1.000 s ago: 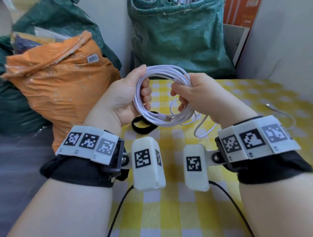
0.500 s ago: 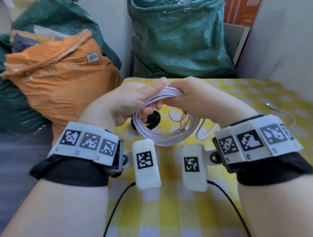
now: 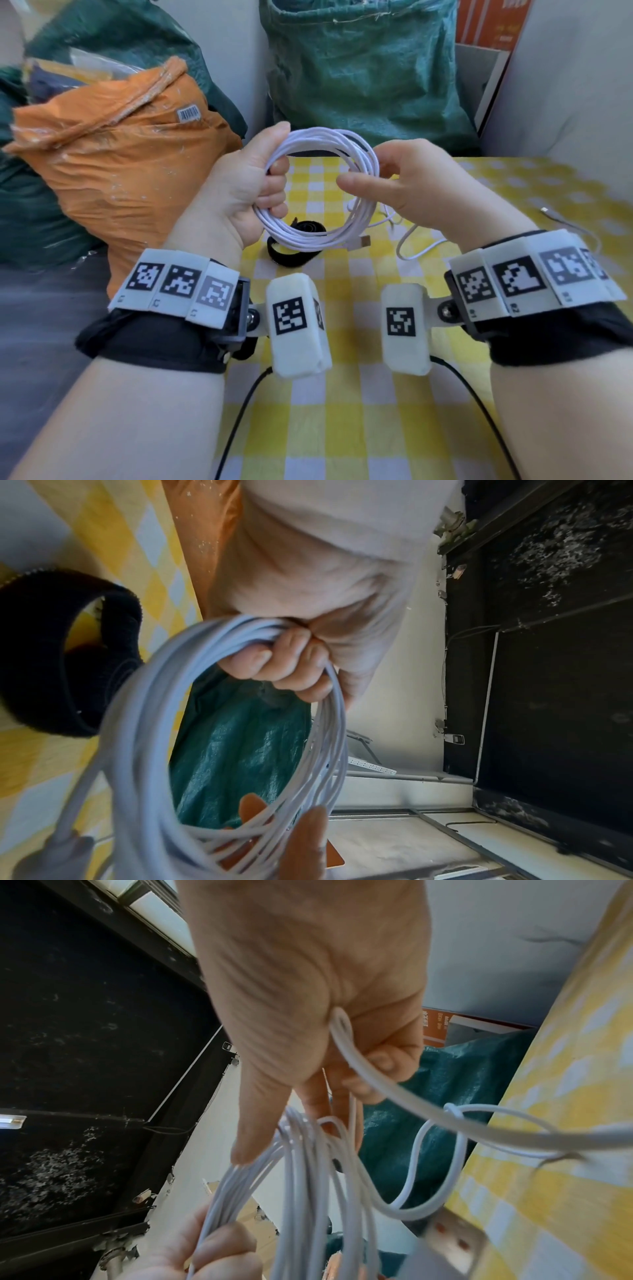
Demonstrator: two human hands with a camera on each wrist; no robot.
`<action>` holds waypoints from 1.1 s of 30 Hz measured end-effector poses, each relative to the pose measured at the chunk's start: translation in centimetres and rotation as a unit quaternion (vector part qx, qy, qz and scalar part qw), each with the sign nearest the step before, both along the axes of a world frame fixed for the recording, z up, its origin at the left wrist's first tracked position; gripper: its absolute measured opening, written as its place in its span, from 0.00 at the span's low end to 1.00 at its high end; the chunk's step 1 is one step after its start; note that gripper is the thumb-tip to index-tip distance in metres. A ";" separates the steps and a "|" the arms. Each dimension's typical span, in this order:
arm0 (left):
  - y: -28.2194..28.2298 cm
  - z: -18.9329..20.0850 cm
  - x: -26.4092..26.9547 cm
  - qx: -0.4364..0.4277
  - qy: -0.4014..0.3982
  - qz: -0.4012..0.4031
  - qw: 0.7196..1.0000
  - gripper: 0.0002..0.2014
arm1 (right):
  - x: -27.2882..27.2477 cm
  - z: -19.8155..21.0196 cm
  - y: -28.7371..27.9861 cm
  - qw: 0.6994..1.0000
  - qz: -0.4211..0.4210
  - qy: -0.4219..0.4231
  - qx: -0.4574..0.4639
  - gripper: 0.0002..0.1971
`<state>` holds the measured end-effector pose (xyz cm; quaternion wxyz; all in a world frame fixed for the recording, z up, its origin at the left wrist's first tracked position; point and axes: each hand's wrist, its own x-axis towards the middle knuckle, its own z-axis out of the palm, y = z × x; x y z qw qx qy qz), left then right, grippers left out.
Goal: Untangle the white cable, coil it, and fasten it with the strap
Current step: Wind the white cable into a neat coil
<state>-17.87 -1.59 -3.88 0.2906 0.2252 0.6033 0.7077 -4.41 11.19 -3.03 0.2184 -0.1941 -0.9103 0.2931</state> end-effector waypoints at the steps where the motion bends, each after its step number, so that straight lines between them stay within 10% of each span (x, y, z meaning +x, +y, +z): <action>1: 0.0 0.0 -0.1 0.010 -0.015 0.008 1.000 0.26 | 0.0 0.1 -0.1 1.000 -0.008 0.016 -0.004 0.26; 5: -0.3 0.0 -0.8 0.048 -0.077 0.038 0.995 0.27 | -0.1 0.0 0.6 0.996 -0.043 0.074 -0.029 0.27; 11: -0.6 0.0 -1.1 0.086 -0.108 0.092 0.986 0.26 | 0.4 -0.1 0.6 0.999 -0.038 0.026 0.011 0.01; 25: -0.6 -0.1 -0.9 0.153 -0.161 0.126 0.967 0.26 | 0.2 -0.5 0.8 0.976 -0.123 -0.147 0.099 0.03; 33: -0.3 -0.1 -0.6 0.174 -0.202 0.084 0.960 0.26 | 0.3 -1.0 0.6 0.981 -0.077 -0.172 0.053 0.24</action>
